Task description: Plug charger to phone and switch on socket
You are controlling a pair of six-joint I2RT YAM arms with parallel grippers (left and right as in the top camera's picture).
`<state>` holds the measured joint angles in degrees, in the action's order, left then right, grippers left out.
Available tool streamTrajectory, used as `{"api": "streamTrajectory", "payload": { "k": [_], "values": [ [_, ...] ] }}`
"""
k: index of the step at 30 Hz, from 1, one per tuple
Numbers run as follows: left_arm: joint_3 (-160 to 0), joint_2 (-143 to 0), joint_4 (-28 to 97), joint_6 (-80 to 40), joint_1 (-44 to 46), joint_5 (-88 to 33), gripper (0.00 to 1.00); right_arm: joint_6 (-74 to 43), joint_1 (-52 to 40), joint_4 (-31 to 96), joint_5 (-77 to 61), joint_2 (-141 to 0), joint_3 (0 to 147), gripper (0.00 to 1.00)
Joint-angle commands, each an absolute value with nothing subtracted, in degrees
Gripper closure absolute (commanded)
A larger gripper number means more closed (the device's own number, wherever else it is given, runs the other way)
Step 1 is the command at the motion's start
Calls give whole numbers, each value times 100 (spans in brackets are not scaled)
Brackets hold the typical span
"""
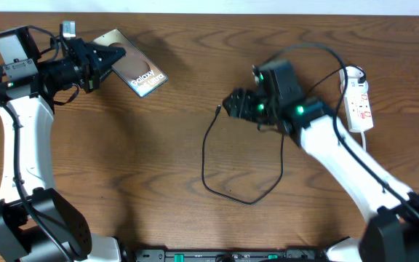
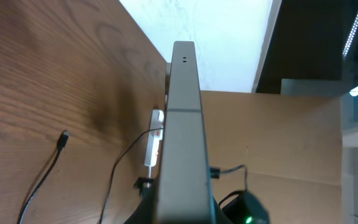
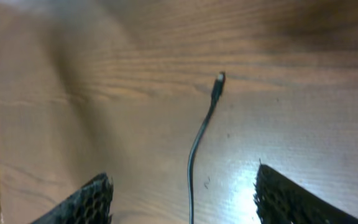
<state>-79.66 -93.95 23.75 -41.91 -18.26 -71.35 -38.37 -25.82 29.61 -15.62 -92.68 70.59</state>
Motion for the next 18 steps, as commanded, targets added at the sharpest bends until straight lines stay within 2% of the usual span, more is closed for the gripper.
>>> {"api": "streamTrajectory", "payload": {
  "k": [1, 3, 11, 18],
  "values": [
    [-8086, -9282, 2351, -4145, -1841, -7544, 92, -3444, -2679, 3341, -1481, -9918, 7933, 34],
    [-8086, -9282, 2351, -4163, -1841, -7550, 93, -3507, -2757, 3489, -1409, -10296, 8305, 45],
    [-8086, -9282, 2353, -4187, -1841, -7568, 93, -4410, -3199, 3382, -784, -11306, 8593, 60],
    [-8086, -9282, 2394, -4185, -1841, -7570, 93, -4733, -3441, 3124, -390, -11893, 8591, 63]
  ]
}}
